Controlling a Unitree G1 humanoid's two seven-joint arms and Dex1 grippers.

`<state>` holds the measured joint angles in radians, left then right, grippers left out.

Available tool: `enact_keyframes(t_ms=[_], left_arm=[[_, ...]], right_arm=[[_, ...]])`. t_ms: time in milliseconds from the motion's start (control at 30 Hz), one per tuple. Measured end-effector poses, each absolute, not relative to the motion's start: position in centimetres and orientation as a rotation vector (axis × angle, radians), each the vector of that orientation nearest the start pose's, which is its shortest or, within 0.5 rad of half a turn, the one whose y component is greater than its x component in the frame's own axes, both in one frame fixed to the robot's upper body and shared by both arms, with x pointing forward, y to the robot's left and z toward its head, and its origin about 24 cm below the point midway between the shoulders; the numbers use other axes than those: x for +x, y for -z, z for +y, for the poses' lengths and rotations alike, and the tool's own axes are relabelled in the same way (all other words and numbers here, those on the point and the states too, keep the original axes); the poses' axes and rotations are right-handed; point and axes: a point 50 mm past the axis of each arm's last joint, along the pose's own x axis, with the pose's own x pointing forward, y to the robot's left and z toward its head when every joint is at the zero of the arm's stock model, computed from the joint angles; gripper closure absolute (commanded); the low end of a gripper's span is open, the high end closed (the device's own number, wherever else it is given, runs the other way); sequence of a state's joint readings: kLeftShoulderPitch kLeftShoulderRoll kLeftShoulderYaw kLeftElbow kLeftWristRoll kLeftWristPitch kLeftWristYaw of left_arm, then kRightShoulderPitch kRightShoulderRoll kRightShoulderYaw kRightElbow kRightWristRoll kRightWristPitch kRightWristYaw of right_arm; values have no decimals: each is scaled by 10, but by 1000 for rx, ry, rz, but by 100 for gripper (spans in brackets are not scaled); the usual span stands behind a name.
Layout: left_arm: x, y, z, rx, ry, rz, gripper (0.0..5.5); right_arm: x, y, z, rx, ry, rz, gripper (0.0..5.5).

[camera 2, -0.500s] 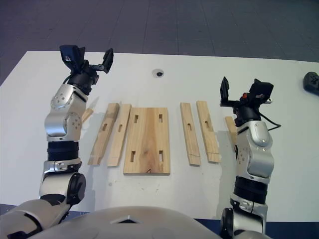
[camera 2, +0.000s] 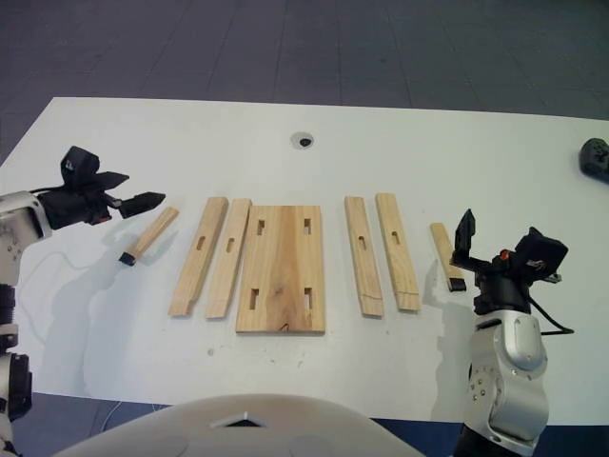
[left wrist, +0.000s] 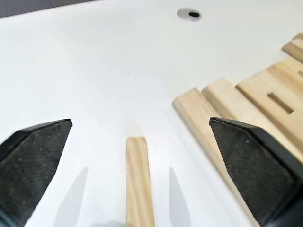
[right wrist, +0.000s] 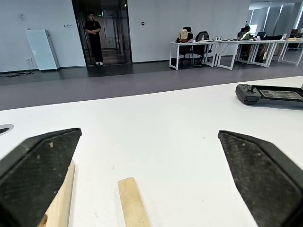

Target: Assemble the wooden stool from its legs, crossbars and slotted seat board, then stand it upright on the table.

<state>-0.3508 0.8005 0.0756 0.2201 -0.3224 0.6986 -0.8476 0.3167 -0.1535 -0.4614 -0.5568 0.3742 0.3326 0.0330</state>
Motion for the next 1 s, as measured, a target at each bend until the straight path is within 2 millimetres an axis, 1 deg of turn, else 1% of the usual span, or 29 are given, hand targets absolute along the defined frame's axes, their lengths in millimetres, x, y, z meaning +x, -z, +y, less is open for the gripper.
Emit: enact_keyframes(t_ms=[100,200,500,700,1000], left_arm=[[281,-83,293,195,526,673,10],[280,-63,297,224,505,719,10],[280,-57,298,240,553,699,145],[277,-54,298,235,587,713,252],[276,-50,294,246,631,699,380]], right_arm=[[168,-100,-269,72,344,-32,12],[168,-101,-269,70,344,-42,12],[169,-104,-272,51,339,-48,10],[173,-109,-273,34,329,-60,10],[176,-109,-275,26,321,-48,10]])
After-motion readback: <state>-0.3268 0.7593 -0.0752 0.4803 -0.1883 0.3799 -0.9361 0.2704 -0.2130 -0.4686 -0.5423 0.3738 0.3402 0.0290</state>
